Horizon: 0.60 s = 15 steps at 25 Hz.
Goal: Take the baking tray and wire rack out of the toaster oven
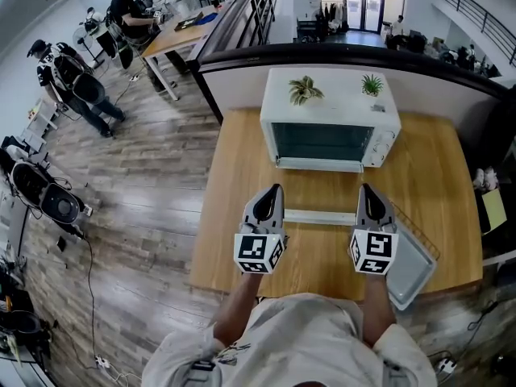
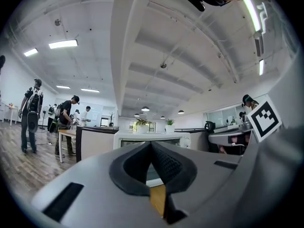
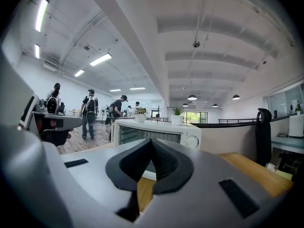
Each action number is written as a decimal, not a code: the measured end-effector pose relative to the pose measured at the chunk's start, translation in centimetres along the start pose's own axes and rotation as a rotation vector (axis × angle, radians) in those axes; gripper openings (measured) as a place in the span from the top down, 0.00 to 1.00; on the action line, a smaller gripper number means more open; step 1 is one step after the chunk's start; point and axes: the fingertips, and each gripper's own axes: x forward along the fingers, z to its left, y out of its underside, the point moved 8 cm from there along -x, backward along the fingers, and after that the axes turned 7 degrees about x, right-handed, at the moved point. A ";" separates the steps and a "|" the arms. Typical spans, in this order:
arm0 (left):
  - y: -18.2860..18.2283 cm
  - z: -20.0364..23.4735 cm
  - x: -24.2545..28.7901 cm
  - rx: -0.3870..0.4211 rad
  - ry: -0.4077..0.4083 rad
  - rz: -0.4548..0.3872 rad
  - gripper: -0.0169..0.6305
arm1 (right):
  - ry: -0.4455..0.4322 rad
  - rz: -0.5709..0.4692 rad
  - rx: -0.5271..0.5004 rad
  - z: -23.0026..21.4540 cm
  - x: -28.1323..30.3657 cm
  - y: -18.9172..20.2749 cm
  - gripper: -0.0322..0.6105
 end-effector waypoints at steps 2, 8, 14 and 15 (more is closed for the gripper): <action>0.1 -0.2 0.1 0.009 0.006 0.001 0.95 | 0.006 0.000 0.004 -0.1 0.0 0.1 0.92; 0.2 -0.3 0.1 0.011 -0.001 0.009 0.95 | 0.012 0.010 0.002 -0.2 -0.1 0.2 0.92; 0.2 -0.2 0.1 0.008 0.003 0.015 0.95 | 0.017 0.013 0.003 -0.3 0.0 0.3 0.92; 0.2 -0.3 0.1 0.008 0.003 0.016 0.95 | 0.018 0.013 0.005 -0.3 0.0 0.3 0.92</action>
